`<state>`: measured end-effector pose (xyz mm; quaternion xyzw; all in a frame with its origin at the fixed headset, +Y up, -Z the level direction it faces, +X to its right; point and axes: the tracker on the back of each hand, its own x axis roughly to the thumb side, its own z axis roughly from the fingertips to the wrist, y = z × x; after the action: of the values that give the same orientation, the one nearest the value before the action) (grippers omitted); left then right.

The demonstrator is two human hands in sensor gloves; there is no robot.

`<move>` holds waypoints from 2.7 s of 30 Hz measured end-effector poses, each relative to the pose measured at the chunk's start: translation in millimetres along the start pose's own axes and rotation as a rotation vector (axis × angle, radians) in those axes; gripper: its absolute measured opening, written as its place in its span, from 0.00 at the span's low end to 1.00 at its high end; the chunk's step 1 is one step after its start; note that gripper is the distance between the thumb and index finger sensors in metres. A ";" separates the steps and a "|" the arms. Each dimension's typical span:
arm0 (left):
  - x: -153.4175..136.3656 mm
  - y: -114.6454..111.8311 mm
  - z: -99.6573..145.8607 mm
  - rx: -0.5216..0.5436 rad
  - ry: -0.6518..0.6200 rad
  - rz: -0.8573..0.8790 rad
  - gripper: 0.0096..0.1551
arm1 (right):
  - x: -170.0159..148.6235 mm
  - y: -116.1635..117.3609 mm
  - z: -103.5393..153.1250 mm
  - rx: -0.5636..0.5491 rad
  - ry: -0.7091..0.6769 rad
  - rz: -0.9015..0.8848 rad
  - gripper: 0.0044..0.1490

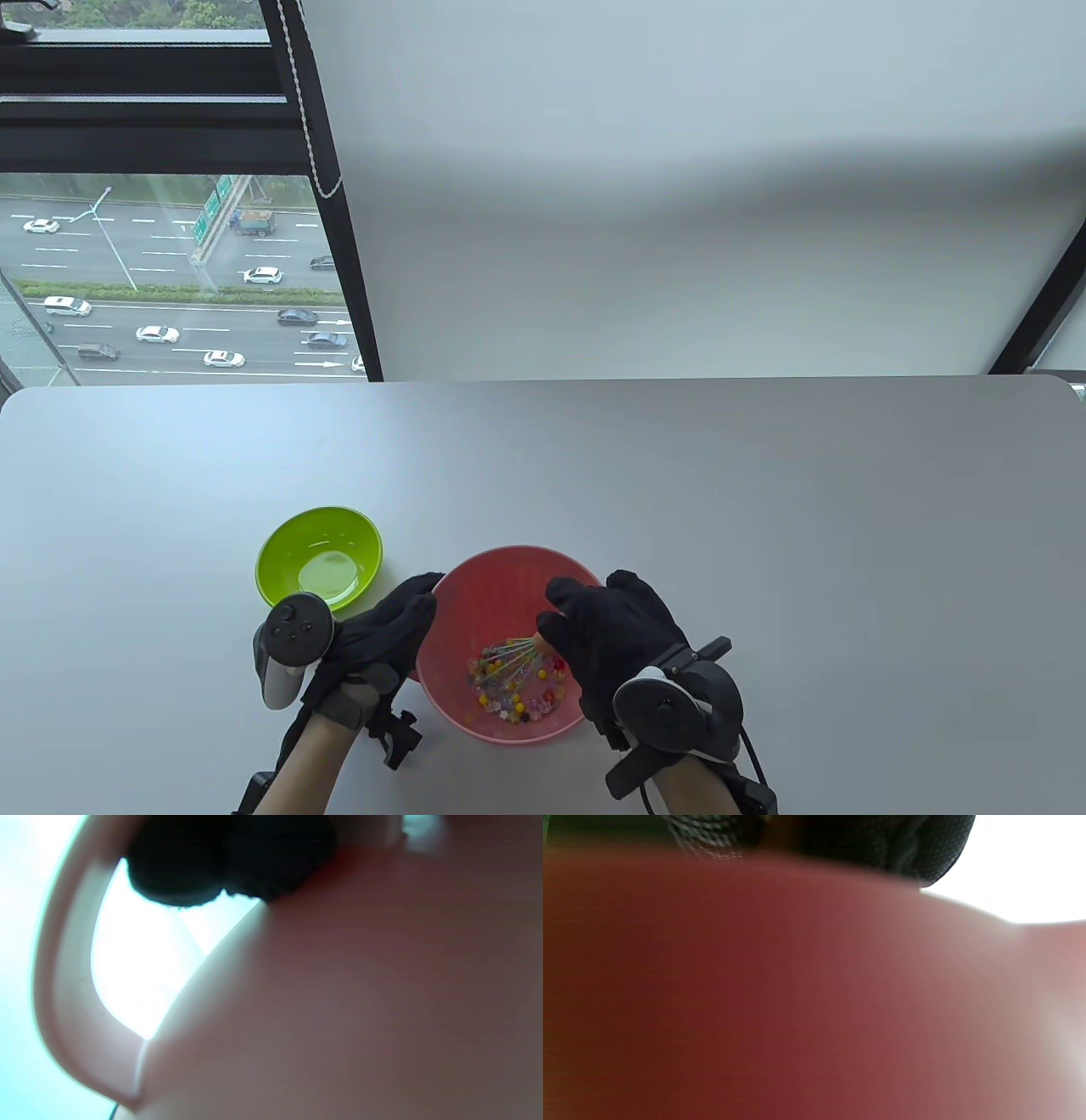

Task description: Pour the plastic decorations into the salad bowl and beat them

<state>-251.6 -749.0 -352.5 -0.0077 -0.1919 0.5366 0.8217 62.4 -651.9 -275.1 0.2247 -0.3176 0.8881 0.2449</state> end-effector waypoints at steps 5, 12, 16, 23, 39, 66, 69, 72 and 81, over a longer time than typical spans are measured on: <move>0.0 0.0 0.0 0.000 0.000 0.000 0.40 | 2.1 -0.8 0.6 -0.020 -0.030 0.080 0.27; 0.0 0.0 0.0 0.000 0.000 0.000 0.40 | 2.9 -3.4 0.5 -0.033 -0.048 0.136 0.26; 0.0 0.0 0.0 0.000 0.000 0.000 0.40 | 3.2 -6.0 0.6 -0.051 -0.055 0.162 0.26; 0.0 0.0 0.0 0.000 0.000 0.000 0.40 | 2.1 -8.3 1.0 -0.063 -0.050 0.170 0.26; 0.0 0.0 0.0 0.000 0.000 0.000 0.40 | -4.7 -3.2 0.5 -0.012 0.037 -0.014 0.27; 0.0 0.0 0.0 0.000 0.000 -0.001 0.40 | 1.9 -8.9 3.3 -0.131 -0.007 0.098 0.40; -0.1 0.0 0.1 0.000 0.000 -0.001 0.40 | 2.1 -9.3 3.3 -0.136 -0.009 0.107 0.38; -0.1 0.1 0.1 0.000 0.000 -0.001 0.40 | 1.4 -9.7 3.5 -0.141 -0.007 0.112 0.38; -0.2 0.1 0.2 0.000 0.000 -0.001 0.40 | -4.6 -12.6 1.8 -0.112 0.026 0.074 0.36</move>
<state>-251.7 -749.1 -352.4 -0.0077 -0.1918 0.5361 0.8221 73.7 -645.9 -270.7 0.1873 -0.3718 0.8801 0.2284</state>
